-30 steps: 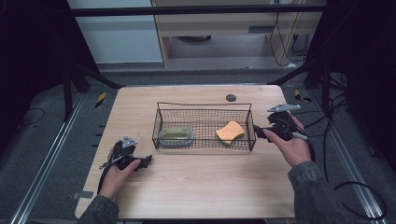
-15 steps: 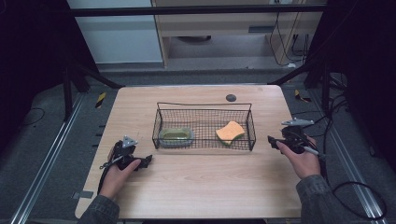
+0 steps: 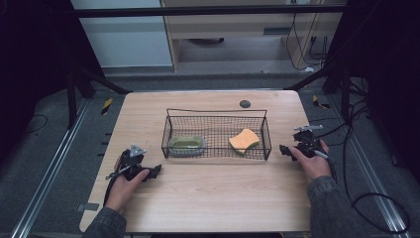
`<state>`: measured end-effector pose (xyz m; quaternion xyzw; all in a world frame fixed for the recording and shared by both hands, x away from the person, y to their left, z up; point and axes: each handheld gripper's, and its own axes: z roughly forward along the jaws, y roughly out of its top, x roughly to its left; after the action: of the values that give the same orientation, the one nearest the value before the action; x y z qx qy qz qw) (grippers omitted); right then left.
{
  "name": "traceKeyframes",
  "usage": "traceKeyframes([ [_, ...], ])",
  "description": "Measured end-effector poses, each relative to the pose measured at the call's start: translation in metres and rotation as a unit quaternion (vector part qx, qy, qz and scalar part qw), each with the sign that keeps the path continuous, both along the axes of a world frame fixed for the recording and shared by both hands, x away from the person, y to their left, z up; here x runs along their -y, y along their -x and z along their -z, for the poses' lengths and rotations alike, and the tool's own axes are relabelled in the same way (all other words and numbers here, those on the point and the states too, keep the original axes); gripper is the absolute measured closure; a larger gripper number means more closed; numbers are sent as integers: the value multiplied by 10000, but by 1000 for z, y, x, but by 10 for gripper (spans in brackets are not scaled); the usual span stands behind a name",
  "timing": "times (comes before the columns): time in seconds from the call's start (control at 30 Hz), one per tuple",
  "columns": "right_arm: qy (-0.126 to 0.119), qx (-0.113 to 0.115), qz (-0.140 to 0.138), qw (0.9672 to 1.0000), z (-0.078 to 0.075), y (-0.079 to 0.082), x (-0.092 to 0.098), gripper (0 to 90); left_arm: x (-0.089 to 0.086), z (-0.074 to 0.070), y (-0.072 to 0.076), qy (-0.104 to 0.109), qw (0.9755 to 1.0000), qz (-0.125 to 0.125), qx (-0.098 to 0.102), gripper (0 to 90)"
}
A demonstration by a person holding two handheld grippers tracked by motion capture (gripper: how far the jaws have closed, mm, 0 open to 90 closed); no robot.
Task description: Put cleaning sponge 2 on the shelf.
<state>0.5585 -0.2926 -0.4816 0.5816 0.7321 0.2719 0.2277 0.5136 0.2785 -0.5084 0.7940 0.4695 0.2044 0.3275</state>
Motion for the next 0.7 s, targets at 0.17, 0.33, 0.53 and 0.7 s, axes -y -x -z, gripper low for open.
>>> traceKeyframes([
  [0.17, 131, 124, 105, 9998, 5, -9, -5, 66, 0, 0, 0, -2, 10000, 2, -1, 0],
  [0.33, -31, 105, 204, 9997, 10, -15, -8, 69, 0, 0, 0, -2, 10000, 2, -1, 0],
  [0.53, -74, 25, 272, 9996, 18, -17, -8, 71, 0, 0, 0, 0, 10000, 0, 0, 0],
  [0.7, -124, 113, 336, 9993, 24, -17, -8, 53, 0, 0, 0, 1, 10000, 0, 0, 0],
])
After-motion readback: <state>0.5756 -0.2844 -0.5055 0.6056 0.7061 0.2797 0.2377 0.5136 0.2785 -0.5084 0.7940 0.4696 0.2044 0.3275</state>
